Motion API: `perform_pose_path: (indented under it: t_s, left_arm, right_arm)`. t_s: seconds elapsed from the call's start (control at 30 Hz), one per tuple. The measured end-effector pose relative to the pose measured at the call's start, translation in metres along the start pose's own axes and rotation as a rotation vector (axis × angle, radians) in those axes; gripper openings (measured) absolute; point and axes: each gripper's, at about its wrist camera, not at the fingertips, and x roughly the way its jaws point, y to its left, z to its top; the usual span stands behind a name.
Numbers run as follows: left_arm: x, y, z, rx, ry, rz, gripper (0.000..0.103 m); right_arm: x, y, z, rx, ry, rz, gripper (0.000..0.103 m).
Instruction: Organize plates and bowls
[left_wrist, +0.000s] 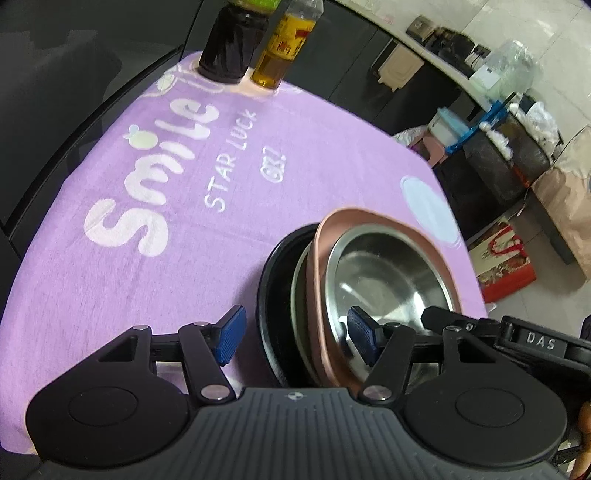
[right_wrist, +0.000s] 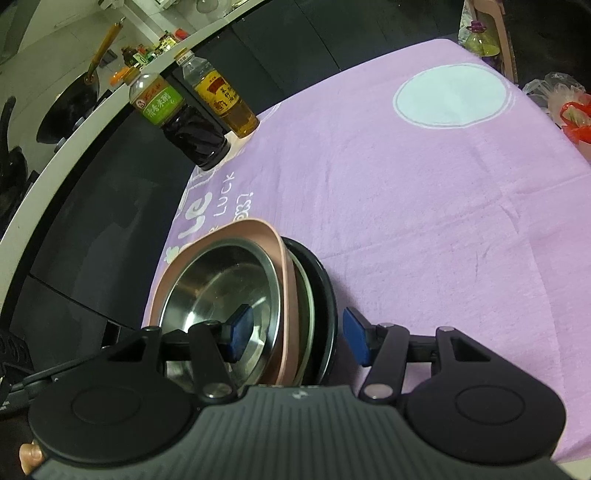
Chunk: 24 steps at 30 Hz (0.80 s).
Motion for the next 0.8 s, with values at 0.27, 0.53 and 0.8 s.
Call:
perform_pose_path:
  t_s: [0.27,0.53,0.8]
  left_arm:
    - [0.006,-0.005,-0.008,0.013,0.035,-0.049,0.058]
    - [0.003,-0.011,-0.012,0.050,-0.014,-0.029,0.054]
    - [0.002,-0.014,-0.008,0.056,-0.026,-0.026,0.054]
  right_arm:
    - [0.011,0.001,-0.003,-0.008,0.046,0.015,0.056]
    - [0.008,0.010,-0.006,-0.102,0.006,-0.012,0.057]
    - [0.009,0.013,-0.004,-0.115,-0.009,-0.019,0.056]
